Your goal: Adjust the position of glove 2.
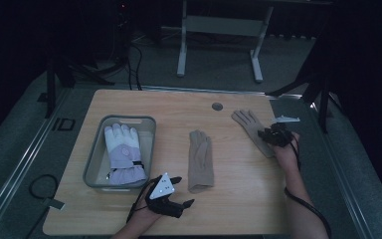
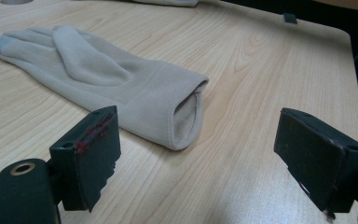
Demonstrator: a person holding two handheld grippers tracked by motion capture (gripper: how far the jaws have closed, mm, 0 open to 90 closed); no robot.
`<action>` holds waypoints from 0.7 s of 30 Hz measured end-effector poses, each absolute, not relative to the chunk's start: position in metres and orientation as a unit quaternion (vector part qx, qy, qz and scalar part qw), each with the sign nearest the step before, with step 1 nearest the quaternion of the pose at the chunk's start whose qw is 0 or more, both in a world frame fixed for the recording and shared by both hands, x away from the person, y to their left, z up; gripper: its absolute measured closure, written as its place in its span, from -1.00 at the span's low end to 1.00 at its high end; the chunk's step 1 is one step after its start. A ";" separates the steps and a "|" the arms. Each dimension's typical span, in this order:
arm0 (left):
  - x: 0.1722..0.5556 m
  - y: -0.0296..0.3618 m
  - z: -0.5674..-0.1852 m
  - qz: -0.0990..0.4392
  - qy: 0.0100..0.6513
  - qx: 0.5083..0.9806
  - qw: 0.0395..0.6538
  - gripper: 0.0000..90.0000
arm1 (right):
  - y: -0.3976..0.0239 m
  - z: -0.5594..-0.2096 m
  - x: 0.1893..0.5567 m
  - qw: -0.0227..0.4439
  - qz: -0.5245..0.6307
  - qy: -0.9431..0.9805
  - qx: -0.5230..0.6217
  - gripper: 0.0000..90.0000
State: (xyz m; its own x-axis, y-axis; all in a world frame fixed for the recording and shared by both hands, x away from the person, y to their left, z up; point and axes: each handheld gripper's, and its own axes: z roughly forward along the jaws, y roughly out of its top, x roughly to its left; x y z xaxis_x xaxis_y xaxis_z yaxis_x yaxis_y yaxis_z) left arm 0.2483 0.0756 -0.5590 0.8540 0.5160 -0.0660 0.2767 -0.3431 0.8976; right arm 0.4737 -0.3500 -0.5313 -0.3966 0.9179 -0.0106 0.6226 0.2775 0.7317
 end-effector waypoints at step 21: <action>0.249 0.077 -0.558 0.115 0.245 0.809 0.522 -0.68 | -0.330 -0.541 0.467 0.233 0.326 0.713 0.575 0.89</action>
State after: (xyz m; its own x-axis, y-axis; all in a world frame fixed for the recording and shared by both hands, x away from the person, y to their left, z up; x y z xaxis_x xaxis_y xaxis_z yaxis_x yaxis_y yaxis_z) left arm 0.2485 0.0771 -0.5584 0.8538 0.5159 -0.0699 0.2765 -0.3355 0.9005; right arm 0.4673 -0.3297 -0.5409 -0.2299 0.9723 0.0420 0.6687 0.1265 0.7327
